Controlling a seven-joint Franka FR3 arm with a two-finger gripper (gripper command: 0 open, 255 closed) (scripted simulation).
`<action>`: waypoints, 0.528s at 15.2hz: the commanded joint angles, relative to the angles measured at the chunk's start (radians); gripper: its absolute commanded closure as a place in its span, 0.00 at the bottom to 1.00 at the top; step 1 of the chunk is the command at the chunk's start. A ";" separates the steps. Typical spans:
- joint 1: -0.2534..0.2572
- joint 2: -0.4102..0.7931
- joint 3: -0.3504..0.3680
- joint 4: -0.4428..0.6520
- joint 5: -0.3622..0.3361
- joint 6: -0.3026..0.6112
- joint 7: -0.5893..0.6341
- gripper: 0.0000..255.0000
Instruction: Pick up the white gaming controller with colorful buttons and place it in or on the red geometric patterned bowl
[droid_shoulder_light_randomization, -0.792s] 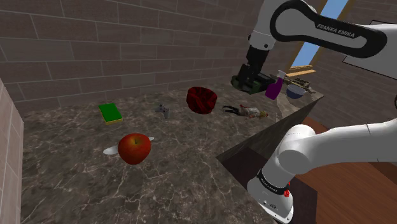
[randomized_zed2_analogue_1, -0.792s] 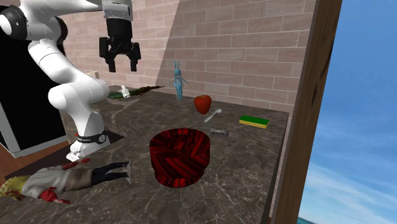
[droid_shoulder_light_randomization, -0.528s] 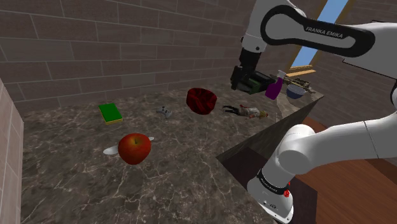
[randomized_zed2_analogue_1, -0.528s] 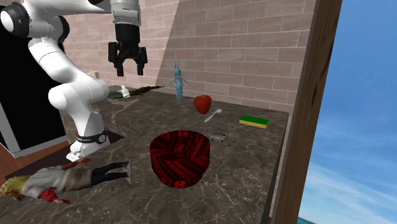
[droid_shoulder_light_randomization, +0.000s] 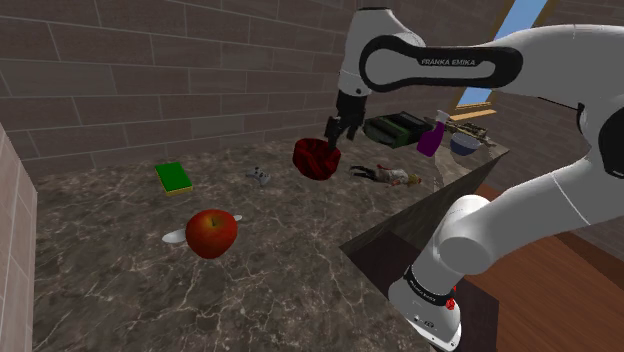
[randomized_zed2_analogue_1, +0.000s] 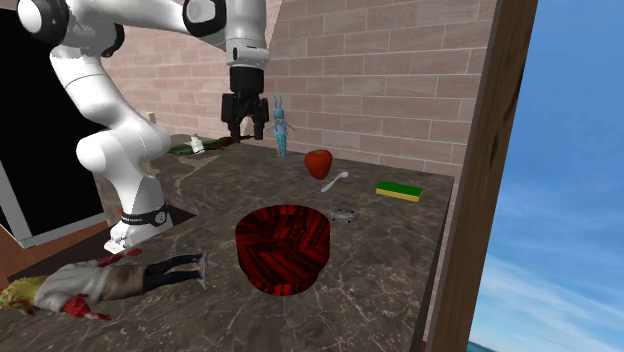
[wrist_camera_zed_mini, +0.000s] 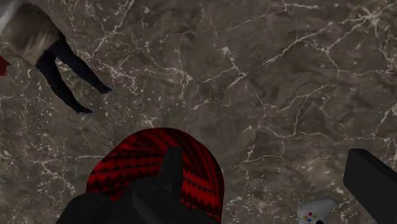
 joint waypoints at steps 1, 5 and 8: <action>0.004 0.068 0.017 0.017 -0.007 0.049 0.019 0.00; 0.013 0.209 0.052 0.072 -0.029 0.129 0.064 0.00; 0.019 0.319 0.076 0.126 -0.054 0.177 0.099 0.00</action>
